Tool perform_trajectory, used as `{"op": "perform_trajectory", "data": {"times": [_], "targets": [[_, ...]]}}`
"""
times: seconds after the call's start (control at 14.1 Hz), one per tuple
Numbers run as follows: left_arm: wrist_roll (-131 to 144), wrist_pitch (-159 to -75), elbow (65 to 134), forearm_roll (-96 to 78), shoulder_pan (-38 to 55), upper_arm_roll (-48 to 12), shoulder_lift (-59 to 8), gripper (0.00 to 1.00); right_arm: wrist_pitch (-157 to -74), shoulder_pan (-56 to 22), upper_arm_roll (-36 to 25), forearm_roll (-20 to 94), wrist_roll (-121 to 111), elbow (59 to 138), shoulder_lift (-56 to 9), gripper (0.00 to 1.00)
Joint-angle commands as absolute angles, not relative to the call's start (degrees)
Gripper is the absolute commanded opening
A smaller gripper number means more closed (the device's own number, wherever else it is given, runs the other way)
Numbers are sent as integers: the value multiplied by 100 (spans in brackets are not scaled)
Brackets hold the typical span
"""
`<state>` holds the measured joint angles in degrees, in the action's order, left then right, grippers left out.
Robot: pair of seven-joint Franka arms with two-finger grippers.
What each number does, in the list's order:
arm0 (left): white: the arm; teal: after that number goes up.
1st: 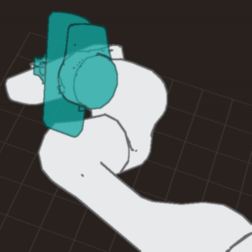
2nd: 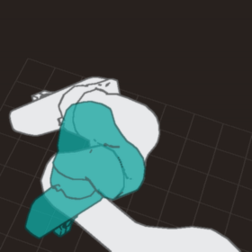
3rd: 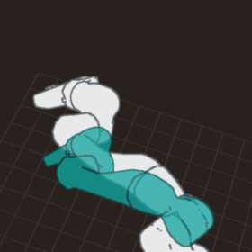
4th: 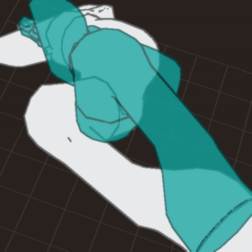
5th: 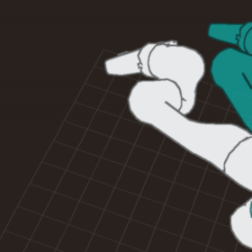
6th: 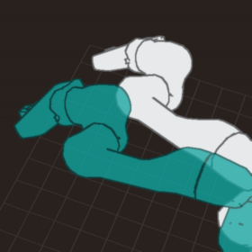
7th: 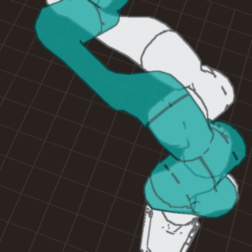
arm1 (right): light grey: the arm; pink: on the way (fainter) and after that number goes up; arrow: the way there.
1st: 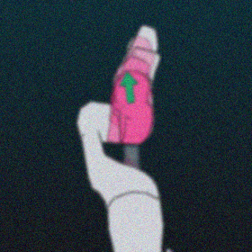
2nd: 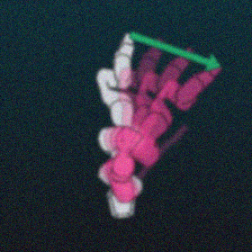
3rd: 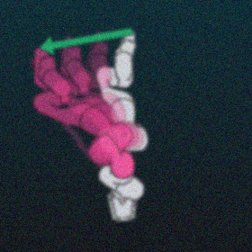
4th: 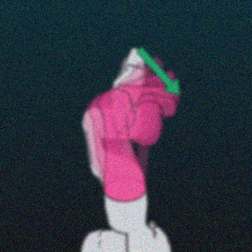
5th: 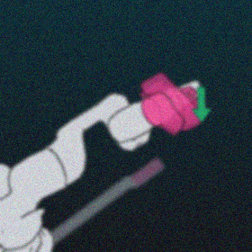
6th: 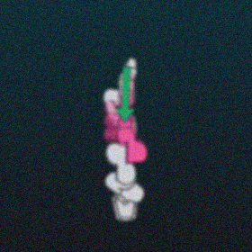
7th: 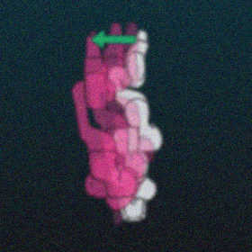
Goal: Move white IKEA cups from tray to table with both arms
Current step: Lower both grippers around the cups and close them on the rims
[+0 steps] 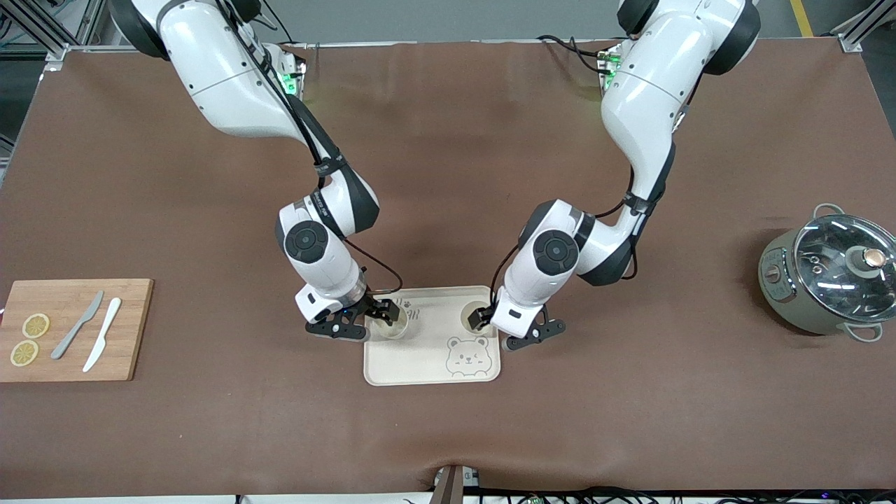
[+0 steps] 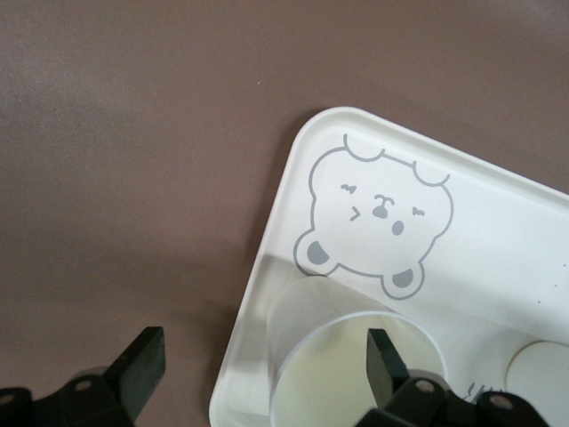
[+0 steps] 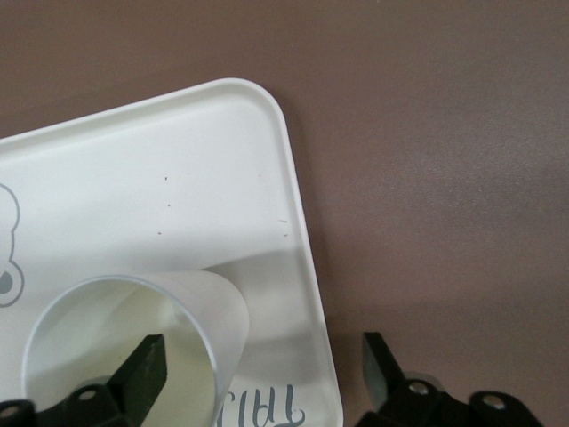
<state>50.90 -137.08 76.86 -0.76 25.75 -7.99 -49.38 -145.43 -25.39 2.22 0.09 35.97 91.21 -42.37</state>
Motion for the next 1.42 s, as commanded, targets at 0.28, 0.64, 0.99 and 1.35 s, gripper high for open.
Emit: {"op": "perform_trajectory", "data": {"times": [0.28, 0.64, 0.99, 1.35], "targets": [[5379, -13746, 7559, 70, 2742, -721, -4966, 49, -14528, -2575, 193, -26, 3744, 8965, -4315, 16], [5379, -13755, 7559, 79, 2777, -721, -4966, 22, -14520, -2540, 193, -18, 3735, 8947, -4324, 0], [5370, -13746, 7567, 79, 2830, -598, -4931, 10, -14485, -2540, 202, 44, 3744, 8851, -4316, 0], [5370, -13589, 7559, 70, 2760, -519, -4694, 0, -13478, -2505, 220, 369, 3867, 8229, -4192, 0]]}}
